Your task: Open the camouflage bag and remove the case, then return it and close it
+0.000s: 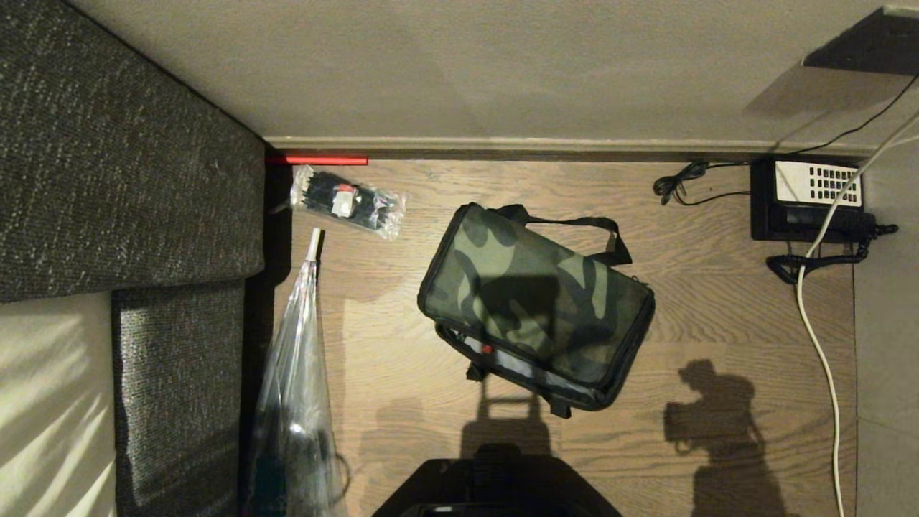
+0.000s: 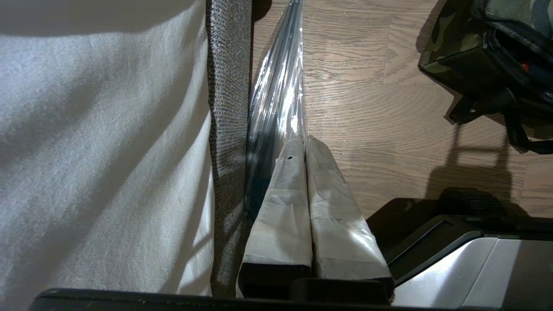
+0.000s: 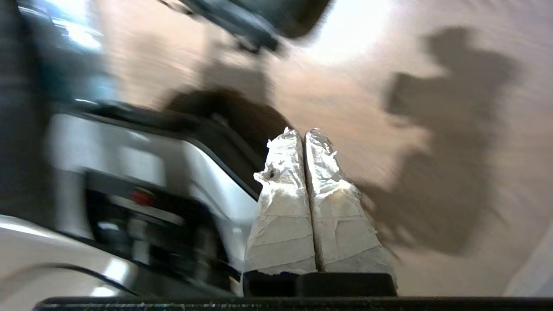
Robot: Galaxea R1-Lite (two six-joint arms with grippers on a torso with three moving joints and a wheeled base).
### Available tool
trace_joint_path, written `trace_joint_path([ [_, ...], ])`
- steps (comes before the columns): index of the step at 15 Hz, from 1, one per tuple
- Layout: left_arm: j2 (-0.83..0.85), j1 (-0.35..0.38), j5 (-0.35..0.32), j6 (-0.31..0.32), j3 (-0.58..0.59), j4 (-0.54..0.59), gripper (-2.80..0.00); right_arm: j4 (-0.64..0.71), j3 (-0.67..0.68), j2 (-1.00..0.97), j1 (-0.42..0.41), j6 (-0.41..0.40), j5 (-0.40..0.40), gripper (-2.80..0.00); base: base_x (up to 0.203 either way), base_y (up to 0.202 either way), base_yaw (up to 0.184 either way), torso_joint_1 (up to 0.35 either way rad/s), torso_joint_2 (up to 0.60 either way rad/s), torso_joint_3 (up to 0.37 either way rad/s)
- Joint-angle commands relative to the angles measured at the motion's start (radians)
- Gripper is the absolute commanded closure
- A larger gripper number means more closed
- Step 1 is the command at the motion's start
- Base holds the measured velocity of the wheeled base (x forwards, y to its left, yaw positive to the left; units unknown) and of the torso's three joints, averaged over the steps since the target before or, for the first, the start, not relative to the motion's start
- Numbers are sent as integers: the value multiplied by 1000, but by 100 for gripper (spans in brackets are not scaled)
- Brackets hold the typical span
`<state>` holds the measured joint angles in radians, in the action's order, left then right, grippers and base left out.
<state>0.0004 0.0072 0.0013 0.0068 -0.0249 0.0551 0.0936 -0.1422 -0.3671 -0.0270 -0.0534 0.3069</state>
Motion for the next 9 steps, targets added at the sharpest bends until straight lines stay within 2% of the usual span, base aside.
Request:
trace_joint_path([
  [1, 0, 0, 0, 1, -1, 0, 0, 44, 38, 224, 13, -7, -151, 0, 0, 0, 0, 0, 0, 0],
  [4, 0, 0, 0, 1, 0, 0, 0, 57, 49, 273, 24, -13, -192, 0, 0, 0, 0, 0, 0, 0],
  [6, 0, 0, 0, -1, 0, 0, 0, -47, 86, 332, 26, -22, -205, 0, 0, 0, 0, 0, 0, 0],
  [7, 0, 0, 0, -1, 0, 0, 0, -116, 111, 362, 27, 3, -228, 0, 0, 0, 0, 0, 0, 0],
  [8, 0, 0, 0, -1, 0, 0, 0, -147, 136, 369, 28, 67, -291, 0, 0, 0, 0, 0, 0, 0],
  [9, 0, 0, 0, 1, 0, 0, 0, -133, 141, 370, 28, 61, -310, 0, 0, 0, 0, 0, 0, 0],
])
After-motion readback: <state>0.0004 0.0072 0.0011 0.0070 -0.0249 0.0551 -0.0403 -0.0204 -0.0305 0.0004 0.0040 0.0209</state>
